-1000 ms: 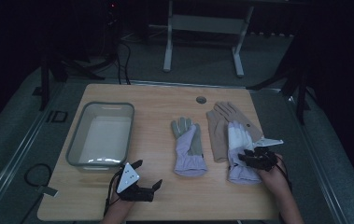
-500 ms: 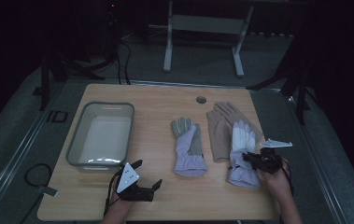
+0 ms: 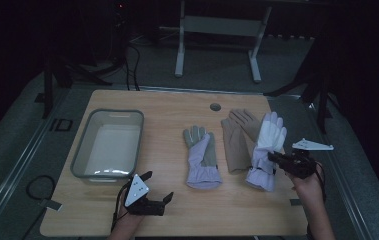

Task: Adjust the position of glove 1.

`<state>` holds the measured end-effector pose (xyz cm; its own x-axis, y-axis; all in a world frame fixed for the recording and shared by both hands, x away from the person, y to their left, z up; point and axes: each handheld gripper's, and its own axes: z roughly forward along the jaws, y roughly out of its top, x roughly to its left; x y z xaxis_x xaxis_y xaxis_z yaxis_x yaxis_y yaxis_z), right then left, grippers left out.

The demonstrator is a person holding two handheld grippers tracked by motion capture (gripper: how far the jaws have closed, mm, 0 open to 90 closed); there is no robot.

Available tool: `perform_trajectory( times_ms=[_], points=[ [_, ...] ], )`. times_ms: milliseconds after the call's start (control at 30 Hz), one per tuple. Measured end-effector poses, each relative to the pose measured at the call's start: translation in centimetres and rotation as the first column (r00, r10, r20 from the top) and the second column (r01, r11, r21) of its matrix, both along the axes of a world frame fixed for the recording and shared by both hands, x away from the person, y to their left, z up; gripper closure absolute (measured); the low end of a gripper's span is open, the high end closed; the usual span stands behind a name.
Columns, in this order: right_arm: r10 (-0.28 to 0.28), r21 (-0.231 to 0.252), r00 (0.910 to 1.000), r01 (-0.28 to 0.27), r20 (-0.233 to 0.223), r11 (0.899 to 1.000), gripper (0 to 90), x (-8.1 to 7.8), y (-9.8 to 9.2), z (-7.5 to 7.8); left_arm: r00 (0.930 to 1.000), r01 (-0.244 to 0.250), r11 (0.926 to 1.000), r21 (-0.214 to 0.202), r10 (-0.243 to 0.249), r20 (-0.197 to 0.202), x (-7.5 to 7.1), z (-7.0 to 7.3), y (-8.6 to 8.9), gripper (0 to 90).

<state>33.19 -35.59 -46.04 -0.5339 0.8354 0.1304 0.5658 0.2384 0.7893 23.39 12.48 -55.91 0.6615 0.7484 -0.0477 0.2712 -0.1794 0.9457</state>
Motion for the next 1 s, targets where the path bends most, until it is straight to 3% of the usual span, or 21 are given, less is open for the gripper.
perform_trajectory(
  times_ms=[200, 433, 700, 1000],
  points=[
    [0.046, -0.013, 0.9979, -0.046, 0.045, 0.999, 81.0, 0.7, 1.2, 2.6, 1.0000, 0.001, 1.0000, 0.005, -0.001, 0.002, 0.0, 0.0, 0.0, 0.0],
    [0.130, -0.037, 0.9891, -0.128, 0.069, 0.991, 81.0, 1.8, 4.2, 4.7, 1.0000, 0.002, 1.0000, 0.005, -0.002, 0.005, 0.0, 0.0, 0.0, 0.0],
    [0.242, -0.070, 0.9686, -0.238, 0.057, 0.969, 80.9, 3.1, 8.4, 5.1, 1.0000, 0.002, 1.0000, 0.005, -0.002, 0.006, 0.0, 0.0, -0.1, 0.0],
    [0.325, -0.086, 0.9450, -0.322, 0.031, 0.943, 80.8, 3.9, 13.3, 4.4, 1.0000, 0.003, 1.0000, 0.006, -0.003, 0.008, 0.0, 0.0, -0.1, 0.0]
  ],
)
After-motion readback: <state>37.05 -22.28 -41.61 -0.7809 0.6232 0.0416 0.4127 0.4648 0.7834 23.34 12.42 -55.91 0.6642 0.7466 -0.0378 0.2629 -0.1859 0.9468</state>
